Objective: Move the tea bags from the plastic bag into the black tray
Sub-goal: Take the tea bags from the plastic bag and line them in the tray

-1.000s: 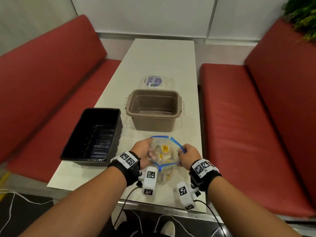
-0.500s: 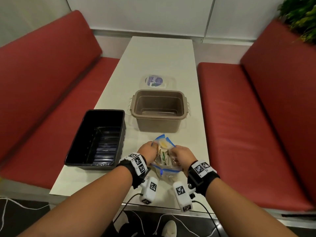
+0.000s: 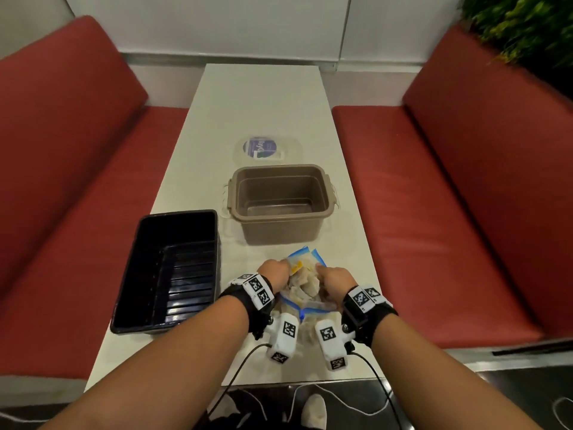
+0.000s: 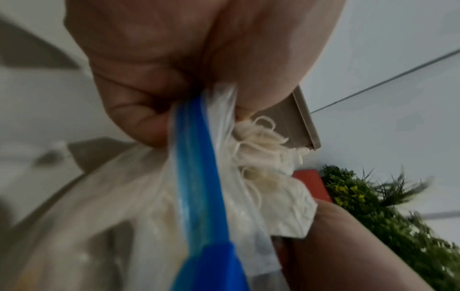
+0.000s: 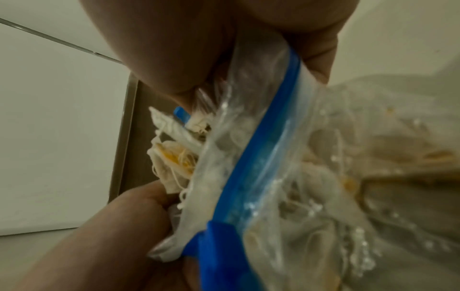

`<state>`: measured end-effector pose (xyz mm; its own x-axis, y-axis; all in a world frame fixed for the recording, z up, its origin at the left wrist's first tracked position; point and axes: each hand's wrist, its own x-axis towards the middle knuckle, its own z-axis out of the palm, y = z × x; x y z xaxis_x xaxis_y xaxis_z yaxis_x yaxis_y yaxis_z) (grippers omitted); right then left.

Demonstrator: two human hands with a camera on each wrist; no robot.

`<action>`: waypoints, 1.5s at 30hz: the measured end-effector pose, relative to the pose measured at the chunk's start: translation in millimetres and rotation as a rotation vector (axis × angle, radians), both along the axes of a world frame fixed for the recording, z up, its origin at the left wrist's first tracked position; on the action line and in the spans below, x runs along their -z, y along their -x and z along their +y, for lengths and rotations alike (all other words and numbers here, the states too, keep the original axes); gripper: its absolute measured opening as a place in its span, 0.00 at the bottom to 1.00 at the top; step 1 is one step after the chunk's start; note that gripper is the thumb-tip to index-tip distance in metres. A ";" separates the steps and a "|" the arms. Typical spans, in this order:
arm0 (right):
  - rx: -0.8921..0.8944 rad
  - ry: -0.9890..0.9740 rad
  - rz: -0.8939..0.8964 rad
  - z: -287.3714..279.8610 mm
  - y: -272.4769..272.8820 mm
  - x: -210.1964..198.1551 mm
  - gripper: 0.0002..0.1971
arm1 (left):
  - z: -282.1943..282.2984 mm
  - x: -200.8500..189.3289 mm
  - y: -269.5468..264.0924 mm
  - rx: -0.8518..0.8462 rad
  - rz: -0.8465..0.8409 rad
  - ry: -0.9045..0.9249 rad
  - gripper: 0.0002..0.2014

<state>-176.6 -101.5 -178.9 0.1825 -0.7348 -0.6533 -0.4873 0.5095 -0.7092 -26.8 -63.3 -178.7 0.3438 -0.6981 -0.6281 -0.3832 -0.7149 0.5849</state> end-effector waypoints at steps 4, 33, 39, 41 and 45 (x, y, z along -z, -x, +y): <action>0.015 0.046 -0.022 4.3 4.4 7.0 0.09 | -2.3 -6.1 -5.5 -0.004 -0.099 -0.014 0.19; -0.477 0.526 0.450 -4.6 -22.6 -33.2 0.04 | -13.9 -73.4 -12.1 0.541 -0.519 0.151 0.11; -0.436 0.684 0.333 -17.3 -33.7 -85.0 0.06 | -1.5 -141.6 -65.3 0.410 -0.509 0.428 0.08; -0.441 0.744 0.277 -17.9 -38.6 -102.7 0.03 | 6.2 -163.8 -94.2 0.365 -0.537 0.482 0.06; -0.470 0.840 0.201 -17.6 -60.1 -123.4 0.01 | 17.6 -183.9 -147.4 0.393 -0.714 0.391 0.05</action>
